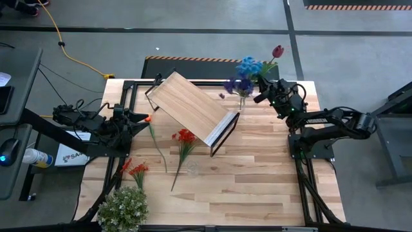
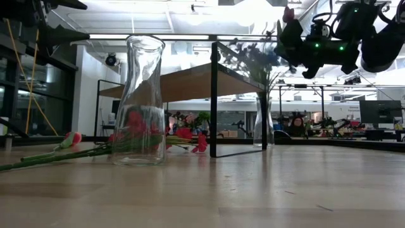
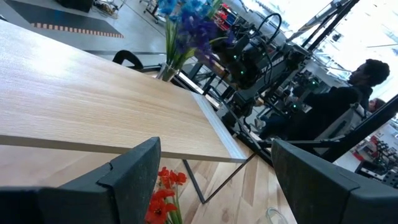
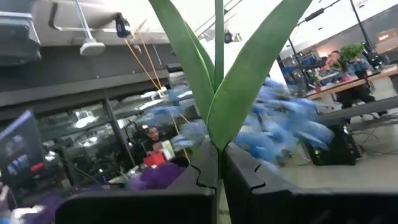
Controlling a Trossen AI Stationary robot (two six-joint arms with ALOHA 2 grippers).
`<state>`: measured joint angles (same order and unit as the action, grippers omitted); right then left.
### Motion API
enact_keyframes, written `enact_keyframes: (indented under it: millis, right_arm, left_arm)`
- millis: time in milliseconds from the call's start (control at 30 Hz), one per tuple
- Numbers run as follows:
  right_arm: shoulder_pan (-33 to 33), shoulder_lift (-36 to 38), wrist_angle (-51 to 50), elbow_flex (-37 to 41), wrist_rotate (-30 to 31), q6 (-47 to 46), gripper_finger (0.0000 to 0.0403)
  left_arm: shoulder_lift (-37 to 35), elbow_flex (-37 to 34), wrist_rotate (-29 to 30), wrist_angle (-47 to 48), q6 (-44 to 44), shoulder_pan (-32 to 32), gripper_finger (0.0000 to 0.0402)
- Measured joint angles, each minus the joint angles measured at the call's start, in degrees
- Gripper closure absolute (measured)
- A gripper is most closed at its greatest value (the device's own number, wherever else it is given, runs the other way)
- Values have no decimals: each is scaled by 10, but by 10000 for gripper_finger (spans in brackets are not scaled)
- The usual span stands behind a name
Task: Pick and place flowers into a vace then onto a shelf
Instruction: Put the dark red flower into the top transparent flower vase
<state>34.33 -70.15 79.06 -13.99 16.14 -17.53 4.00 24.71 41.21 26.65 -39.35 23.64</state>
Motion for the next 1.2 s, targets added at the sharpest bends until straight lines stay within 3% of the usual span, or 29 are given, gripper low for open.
enact_keyframes:
  millis: [333, 867, 1200]
  right_arm:
    - [0, 0, -16, 0, -2, 13, 403]
    - [0, 10, 71, 0, -5, 9, 403]
    - [0, 50, 3, 0, -2, 34, 403]
  left_arm:
    - [0, 0, 0, 0, 0, 0, 64]
    - [0, 0, 0, 0, 0, 0, 64]
    - [0, 0, 0, 0, 0, 0, 64]
